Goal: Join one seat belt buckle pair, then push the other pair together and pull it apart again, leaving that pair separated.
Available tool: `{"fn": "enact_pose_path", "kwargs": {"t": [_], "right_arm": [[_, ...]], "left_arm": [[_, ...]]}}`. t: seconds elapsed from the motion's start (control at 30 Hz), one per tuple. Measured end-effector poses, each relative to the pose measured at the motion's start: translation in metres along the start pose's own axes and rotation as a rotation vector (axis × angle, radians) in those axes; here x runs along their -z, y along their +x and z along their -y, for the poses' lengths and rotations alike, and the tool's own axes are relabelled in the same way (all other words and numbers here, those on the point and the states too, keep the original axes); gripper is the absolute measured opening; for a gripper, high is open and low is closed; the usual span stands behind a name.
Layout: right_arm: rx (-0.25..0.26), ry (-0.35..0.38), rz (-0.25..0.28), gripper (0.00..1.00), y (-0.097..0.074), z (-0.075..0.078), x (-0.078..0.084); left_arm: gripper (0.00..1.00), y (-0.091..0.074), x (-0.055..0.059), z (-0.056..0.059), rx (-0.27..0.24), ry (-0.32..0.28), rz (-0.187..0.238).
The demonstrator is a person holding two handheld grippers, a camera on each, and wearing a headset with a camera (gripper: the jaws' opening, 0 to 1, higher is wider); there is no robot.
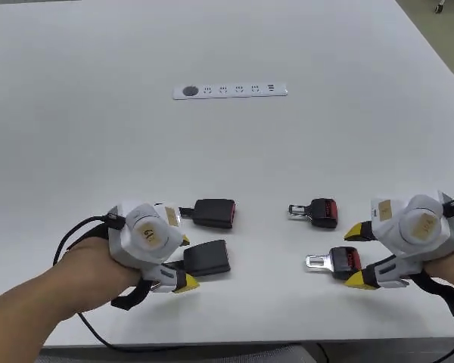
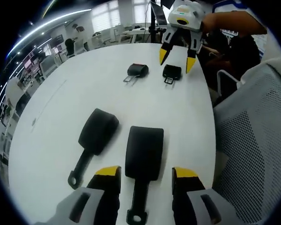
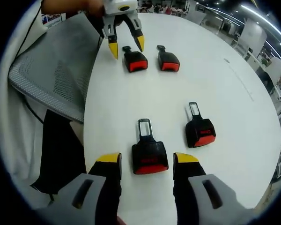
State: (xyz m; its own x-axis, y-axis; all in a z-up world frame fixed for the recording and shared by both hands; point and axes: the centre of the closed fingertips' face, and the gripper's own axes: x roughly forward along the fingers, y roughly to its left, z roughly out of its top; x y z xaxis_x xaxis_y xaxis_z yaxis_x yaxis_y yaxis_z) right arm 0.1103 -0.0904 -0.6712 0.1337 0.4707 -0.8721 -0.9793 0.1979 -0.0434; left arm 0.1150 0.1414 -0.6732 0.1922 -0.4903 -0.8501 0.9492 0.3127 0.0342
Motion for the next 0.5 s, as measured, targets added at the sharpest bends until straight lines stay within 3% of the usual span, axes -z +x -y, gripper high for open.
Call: {"fn": "enact_pose_path", "kwargs": {"t": [0.23, 0.5], "right_arm": [[-0.038, -0.009, -0.025, 0.39, 0.010, 0.000, 0.005], [-0.073, -0.009, -0.038, 0.38, 0.017, 0.001, 0.009]], "left_arm": [[0.36, 0.004, -0.009, -0.005, 0.014, 0.026, 0.025], [0.37, 0.013, -0.007, -0.001, 0.070, 0.078, -0.016]]}}
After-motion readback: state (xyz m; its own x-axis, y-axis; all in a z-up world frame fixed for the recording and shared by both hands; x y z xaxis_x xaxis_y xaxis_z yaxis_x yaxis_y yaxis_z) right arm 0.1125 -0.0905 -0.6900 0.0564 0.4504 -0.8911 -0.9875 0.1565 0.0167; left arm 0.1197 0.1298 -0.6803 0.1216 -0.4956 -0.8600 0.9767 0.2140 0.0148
